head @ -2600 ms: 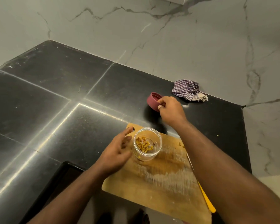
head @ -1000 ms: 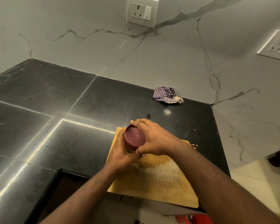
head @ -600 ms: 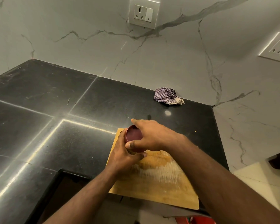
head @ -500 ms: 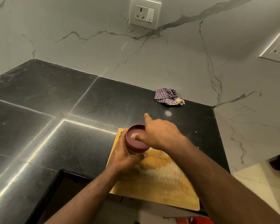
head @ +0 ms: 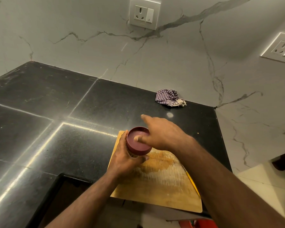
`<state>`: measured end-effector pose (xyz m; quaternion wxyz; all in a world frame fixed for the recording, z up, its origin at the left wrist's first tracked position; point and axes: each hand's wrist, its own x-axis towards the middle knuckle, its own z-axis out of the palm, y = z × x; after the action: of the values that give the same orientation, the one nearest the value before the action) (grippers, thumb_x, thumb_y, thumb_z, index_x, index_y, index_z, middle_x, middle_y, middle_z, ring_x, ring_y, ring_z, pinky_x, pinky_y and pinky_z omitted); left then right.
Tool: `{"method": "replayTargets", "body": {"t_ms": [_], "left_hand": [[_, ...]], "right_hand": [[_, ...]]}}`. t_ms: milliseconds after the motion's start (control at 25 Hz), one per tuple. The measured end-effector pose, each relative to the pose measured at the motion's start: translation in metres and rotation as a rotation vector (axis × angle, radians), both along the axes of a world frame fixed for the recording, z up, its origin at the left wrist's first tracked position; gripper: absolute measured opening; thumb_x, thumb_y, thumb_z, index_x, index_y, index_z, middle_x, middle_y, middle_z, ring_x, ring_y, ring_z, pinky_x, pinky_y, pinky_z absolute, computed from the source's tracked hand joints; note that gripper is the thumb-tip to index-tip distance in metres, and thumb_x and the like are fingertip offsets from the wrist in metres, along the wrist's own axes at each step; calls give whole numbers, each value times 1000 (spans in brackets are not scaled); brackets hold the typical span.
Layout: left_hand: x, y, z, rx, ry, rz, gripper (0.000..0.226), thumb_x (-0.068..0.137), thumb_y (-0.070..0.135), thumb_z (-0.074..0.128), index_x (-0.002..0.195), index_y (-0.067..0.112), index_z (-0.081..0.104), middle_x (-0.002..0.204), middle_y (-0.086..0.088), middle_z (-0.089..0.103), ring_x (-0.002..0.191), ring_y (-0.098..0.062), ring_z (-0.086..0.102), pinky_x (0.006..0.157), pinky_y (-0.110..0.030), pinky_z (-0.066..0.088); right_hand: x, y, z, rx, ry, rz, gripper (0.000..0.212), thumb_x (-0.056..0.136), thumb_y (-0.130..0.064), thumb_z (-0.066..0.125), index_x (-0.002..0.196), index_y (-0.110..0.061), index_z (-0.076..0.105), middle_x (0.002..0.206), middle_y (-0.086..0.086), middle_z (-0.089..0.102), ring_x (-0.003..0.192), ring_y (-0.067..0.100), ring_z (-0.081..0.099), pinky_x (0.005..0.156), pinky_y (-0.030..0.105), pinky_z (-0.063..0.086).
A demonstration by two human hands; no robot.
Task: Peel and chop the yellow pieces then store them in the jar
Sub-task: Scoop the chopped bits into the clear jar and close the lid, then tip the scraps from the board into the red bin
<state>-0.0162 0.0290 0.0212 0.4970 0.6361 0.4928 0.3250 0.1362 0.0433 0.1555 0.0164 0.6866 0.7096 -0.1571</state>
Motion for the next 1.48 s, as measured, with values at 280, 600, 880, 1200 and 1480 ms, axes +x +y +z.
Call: {"method": "replayTargets", "body": {"t_ms": [280, 600, 880, 1200, 1480], "left_hand": [[-1, 1, -3, 17, 48, 10, 117, 61, 46, 91, 151, 41, 17, 145, 18, 38, 128, -5, 47, 101, -27, 49], [-1, 0, -1, 33, 10, -17, 110, 64, 38, 90, 146, 46, 17, 136, 24, 41, 121, 1, 47, 80, -6, 39], [-1, 0, -3, 51, -23, -27, 111, 68, 44, 88, 151, 43, 14, 143, 20, 39, 123, -3, 47, 81, -10, 41], [2, 62, 12, 130, -1, 86, 117, 57, 42, 95, 149, 35, 23, 141, 6, 45, 129, -17, 47, 105, -44, 47], [25, 113, 12, 82, 40, 68, 114, 62, 35, 93, 148, 34, 18, 141, 1, 43, 129, -24, 46, 103, -47, 48]], "right_hand": [[-21, -1, -12, -4, -204, -203, 90, 78, -85, 43, 141, -21, 38, 120, 7, 61, 106, 29, 59, 75, 41, 49], [-22, -3, -15, -65, -45, 139, 108, 65, -46, 80, 153, -34, 18, 149, 3, 40, 130, 29, 39, 103, 45, 43], [-31, -13, -36, 136, -55, 28, 94, 74, -59, 69, 151, -25, 26, 144, 3, 45, 127, 27, 39, 102, 42, 43], [39, -42, -54, 334, 345, -391, 33, 92, -32, 59, 124, -24, 62, 101, -9, 63, 90, 7, 58, 81, 31, 53], [55, -71, -87, 220, 306, -488, 30, 92, -22, 54, 119, -27, 65, 108, -7, 67, 85, 6, 62, 74, 26, 54]]}}
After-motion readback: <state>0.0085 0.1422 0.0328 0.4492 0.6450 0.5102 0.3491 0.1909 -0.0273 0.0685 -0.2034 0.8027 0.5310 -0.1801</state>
